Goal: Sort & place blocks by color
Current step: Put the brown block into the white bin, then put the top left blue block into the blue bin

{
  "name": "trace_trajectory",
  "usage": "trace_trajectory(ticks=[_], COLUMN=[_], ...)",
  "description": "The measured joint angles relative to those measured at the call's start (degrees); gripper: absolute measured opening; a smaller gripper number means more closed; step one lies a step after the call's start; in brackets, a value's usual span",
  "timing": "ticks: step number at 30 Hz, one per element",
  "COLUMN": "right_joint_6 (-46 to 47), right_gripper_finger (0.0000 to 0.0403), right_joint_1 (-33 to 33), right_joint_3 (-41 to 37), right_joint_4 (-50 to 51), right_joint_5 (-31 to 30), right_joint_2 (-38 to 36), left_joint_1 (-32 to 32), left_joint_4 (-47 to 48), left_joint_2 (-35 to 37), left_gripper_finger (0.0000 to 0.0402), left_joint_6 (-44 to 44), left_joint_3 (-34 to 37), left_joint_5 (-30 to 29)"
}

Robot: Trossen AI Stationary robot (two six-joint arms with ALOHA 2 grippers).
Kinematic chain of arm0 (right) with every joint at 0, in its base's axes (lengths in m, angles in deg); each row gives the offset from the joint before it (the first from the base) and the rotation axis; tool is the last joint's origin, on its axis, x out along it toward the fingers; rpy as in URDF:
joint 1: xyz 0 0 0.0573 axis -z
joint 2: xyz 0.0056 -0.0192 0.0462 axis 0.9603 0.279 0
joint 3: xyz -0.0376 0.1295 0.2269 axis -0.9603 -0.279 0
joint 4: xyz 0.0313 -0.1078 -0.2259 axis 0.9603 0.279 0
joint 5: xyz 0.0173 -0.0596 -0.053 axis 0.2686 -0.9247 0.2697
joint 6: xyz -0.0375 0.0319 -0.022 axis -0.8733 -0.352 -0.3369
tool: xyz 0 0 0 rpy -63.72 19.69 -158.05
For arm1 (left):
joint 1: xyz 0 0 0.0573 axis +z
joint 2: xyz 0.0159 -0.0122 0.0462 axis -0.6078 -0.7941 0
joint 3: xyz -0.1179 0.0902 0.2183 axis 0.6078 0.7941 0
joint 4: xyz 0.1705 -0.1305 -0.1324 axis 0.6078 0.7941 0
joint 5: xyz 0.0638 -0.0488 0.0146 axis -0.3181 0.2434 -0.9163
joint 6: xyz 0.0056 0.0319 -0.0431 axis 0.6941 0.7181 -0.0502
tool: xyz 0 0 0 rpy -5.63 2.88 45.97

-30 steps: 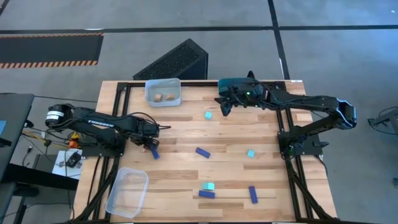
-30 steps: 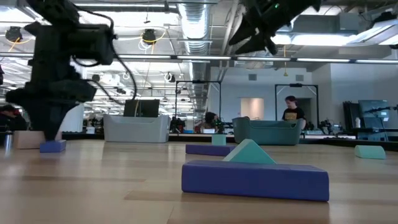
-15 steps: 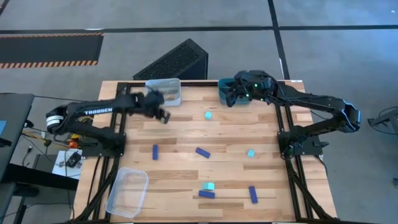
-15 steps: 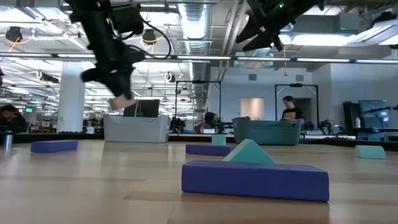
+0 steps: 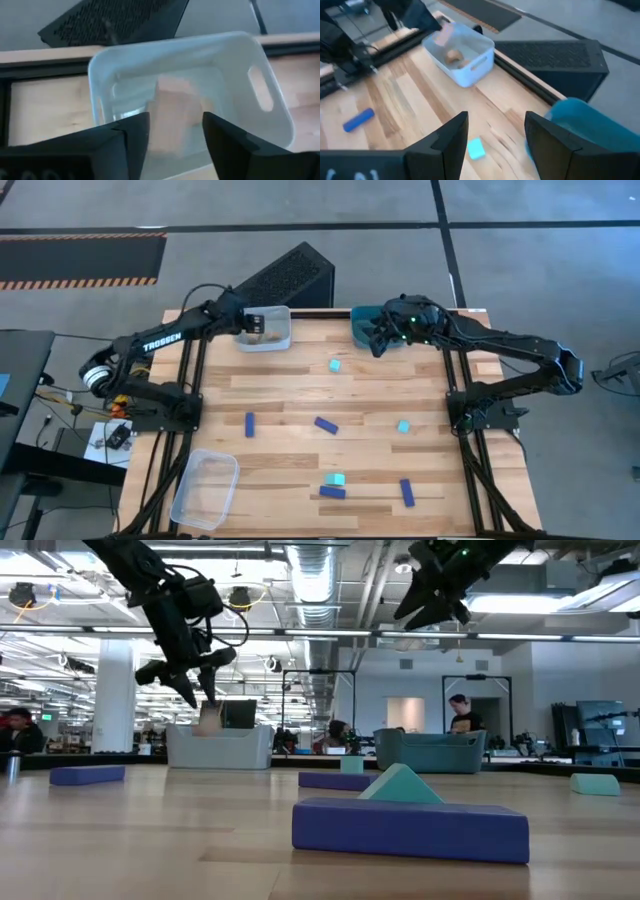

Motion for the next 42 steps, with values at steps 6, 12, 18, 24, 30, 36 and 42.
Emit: trace_trajectory(ticks=[6,12,18,24,30,36,42], right_joint_6=[2.3,8.0,22.2,37.8,56.9,74.3,91.7], right_gripper_finger=[0.0218,0.0218,0.0218,0.0218,0.0218,0.0218,0.0203], right_joint_1=[-2.0,-7.9,-16.2,-30.8,-44.7,-56.4,-64.2], right_joint_3=[0.1,0.1,0.1,0.1,0.1,0.1,3.2], right_joint_4=[-1.2,-0.9,2.1,5.6,8.1,7.1,6.4], right_joint_5=[-0.2,-4.0,-10.8,-26.5,-35.6,-35.2,-33.4], right_joint_2=[-1.4,-4.0,-6.7,-5.8,-0.6,7.1,16.4], left_joint_1=[0.0,-1.8,-8.7,-17.1,-27.4,-36.1,-43.6], left_joint_4=[0.1,-1.2,-10.0,-19.6,-21.8,-22.2,-21.5], left_joint_2=[-3.0,-0.9,4.8,8.6,9.9,7.0,3.1], left_gripper_finger=[0.0233,0.0250,0.0238,0.0225,0.0217,0.0212,0.0212], left_joint_6=[1.3,2.3,8.3,14.7,21.3,29.3,30.9], left_joint_3=[0.0,0.0,0.0,0.0,0.0,0.0,0.0], left_joint_5=[4.7,6.2,3.2,8.0,7.7,7.5,7.7])
